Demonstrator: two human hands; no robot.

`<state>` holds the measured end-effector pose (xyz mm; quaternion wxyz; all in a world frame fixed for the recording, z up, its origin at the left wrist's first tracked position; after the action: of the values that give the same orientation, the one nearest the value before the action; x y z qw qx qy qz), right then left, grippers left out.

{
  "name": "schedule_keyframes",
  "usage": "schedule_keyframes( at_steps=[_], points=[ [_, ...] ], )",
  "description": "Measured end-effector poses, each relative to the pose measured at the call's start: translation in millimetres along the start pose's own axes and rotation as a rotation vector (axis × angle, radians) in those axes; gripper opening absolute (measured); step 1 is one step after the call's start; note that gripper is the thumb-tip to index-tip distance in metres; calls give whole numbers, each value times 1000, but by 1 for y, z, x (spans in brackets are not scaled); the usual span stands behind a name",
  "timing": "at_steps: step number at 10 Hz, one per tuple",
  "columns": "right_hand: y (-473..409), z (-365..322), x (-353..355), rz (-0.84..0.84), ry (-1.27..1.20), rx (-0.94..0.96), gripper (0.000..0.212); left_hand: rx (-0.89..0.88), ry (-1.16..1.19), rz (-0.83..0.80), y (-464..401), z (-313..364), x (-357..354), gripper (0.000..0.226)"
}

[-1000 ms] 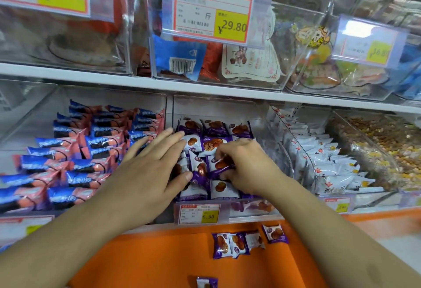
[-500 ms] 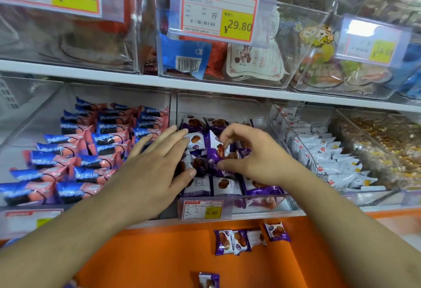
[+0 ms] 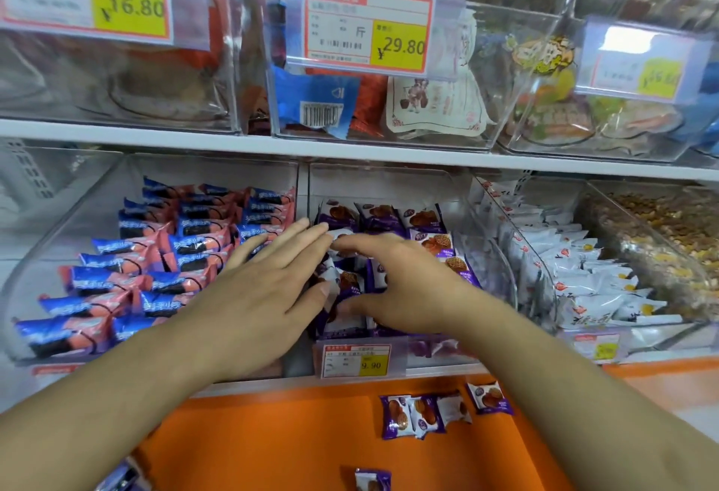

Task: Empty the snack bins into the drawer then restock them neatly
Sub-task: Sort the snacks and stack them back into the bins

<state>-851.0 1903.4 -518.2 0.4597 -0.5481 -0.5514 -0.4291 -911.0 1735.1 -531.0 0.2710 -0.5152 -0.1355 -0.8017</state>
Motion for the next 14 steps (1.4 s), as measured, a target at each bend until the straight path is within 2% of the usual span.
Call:
schedule_keyframes(
  at_steps=[1,2,3,5,6,7,9,10,11,12,13,14],
  points=[
    [-11,-4,-22,32,-138,50,65,14,12,-6,0,2,1,68],
    [-16,9,-17,110,-227,-11,51,25,9,-12,-1,3,0,64],
    [-17,30,-10,111,-327,-116,51,18,10,-9,-1,3,-1,63],
    [-19,31,-21,147,116,-55,55,21,23,-4,-1,4,-3,64],
    [-19,34,-20,245,134,-43,37,19,25,2,-1,3,-4,65],
    [-18,30,-23,236,107,49,28,19,16,-2,-1,3,-5,66],
    [-20,33,-29,164,52,24,41,34,-7,0,-2,2,-6,67],
    [-5,25,-8,151,50,-14,44,55,-21,-8,-2,2,0,69],
    [34,9,34,167,-65,10,37,-5,-64,86,7,10,8,69],
    [97,7,44,-11,-331,73,24,-198,-30,223,46,47,-4,62],
    [155,35,-9,-334,-340,-49,23,-328,-38,68,86,66,-76,41],
    [192,79,-83,-550,-185,-183,32,-248,-19,-123,94,70,-144,44]
  ],
)
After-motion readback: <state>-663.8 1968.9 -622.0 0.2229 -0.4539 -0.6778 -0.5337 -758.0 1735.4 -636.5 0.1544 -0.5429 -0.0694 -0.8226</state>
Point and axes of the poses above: each hand's wrist, its own y-axis away from the middle knuckle, its own x-axis out of the back of the hand, z = x × y, the point moved 5 cm from there along -y, towards the middle knuckle, and after that the axes turned 13 degrees about y, right-handed, at the moved point
